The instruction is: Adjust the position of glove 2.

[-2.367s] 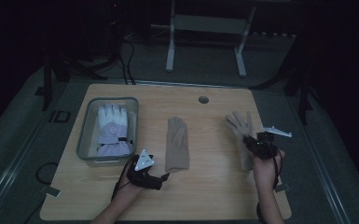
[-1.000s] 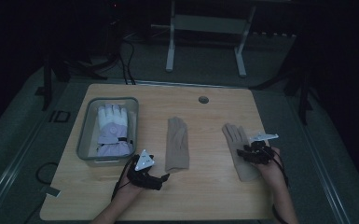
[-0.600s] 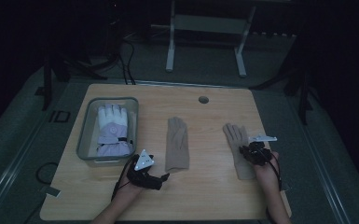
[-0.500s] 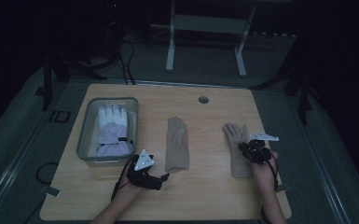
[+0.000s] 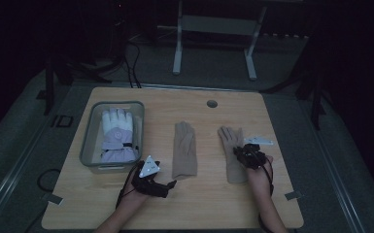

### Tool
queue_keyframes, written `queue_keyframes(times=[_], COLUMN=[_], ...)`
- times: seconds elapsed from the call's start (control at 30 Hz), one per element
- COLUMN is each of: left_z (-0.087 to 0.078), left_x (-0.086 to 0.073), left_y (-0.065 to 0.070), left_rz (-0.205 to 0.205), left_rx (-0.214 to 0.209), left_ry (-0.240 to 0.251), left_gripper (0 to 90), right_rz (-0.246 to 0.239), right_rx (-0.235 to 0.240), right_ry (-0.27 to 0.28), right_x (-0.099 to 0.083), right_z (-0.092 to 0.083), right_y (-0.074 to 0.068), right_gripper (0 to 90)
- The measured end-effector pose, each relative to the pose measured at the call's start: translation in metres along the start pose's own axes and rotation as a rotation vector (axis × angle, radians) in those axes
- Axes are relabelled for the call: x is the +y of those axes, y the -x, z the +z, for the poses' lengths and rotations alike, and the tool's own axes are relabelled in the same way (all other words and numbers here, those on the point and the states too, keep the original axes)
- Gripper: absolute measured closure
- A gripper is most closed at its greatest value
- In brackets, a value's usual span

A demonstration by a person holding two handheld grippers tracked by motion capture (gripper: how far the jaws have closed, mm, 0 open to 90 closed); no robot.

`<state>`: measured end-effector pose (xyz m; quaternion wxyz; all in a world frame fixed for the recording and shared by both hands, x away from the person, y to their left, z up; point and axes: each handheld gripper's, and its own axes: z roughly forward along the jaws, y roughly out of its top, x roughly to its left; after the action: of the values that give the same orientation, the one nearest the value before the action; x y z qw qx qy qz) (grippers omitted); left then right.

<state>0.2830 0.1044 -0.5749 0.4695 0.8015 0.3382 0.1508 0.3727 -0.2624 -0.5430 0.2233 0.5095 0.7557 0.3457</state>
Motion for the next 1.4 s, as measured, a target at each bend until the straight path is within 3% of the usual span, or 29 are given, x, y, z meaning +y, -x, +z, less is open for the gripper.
queue_keyframes(times=[0.13, 0.3, 0.33, 0.43, 0.53, 0.7, 0.77, 0.93, 1.0, 1.1, 1.27, 1.4], left_z=[0.000, 0.000, 0.000, 0.000, 0.000, -0.001, 0.000, 0.000, 0.000, 0.000, 0.000, 0.000], left_x=[0.000, 0.000, 0.000, 0.000, 0.000, 0.000, 0.000, 0.000, 0.000, 0.000, 0.000, 0.000], left_y=[0.000, 0.000, 0.000, 0.000, 0.000, -0.001, -0.001, -0.001, 0.000, 0.000, -0.001, -0.001], left_rz=[0.001, -0.001, -0.001, -0.001, -0.003, -0.006, -0.008, -0.006, -0.005, -0.005, -0.006, -0.007], left_rx=[-0.005, -0.006, -0.005, -0.007, -0.007, -0.009, -0.009, -0.010, -0.007, -0.008, -0.009, -0.009], left_ry=[0.001, 0.003, 0.003, 0.001, 0.000, 0.004, 0.004, 0.003, 0.004, 0.002, 0.003, 0.004], left_gripper=[4.6, 4.6, 4.6, 4.6, 4.6, 4.6, 4.6, 4.6, 4.6, 4.6, 4.6, 4.6], right_rz=[0.010, -0.044, -0.093, -0.159, -0.173, -0.208, -0.190, -0.186, -0.157, -0.040, 0.006, 0.042], right_rx=[0.007, 0.041, 0.056, 0.072, 0.102, 0.111, 0.131, 0.096, 0.069, 0.056, 0.017, 0.007], right_ry=[-0.024, -0.012, 0.004, 0.021, 0.003, -0.058, -0.031, -0.014, -0.018, -0.021, -0.018, 0.049], right_x=[-0.005, -0.006, -0.003, 0.001, 0.001, -0.006, -0.009, -0.012, -0.011, -0.010, -0.007, 0.003], right_z=[0.009, 0.008, 0.003, -0.001, 0.000, 0.011, 0.011, 0.010, 0.010, 0.011, 0.009, -0.003], right_y=[0.000, -0.001, 0.000, 0.005, 0.009, 0.013, 0.017, 0.015, 0.012, 0.012, 0.006, 0.005], right_gripper=[78.5, 70.4, 66.0, 59.4, 56.5, 55.7, 60.4, 76.4, 78.2, 79.0, 80.9, 81.3])
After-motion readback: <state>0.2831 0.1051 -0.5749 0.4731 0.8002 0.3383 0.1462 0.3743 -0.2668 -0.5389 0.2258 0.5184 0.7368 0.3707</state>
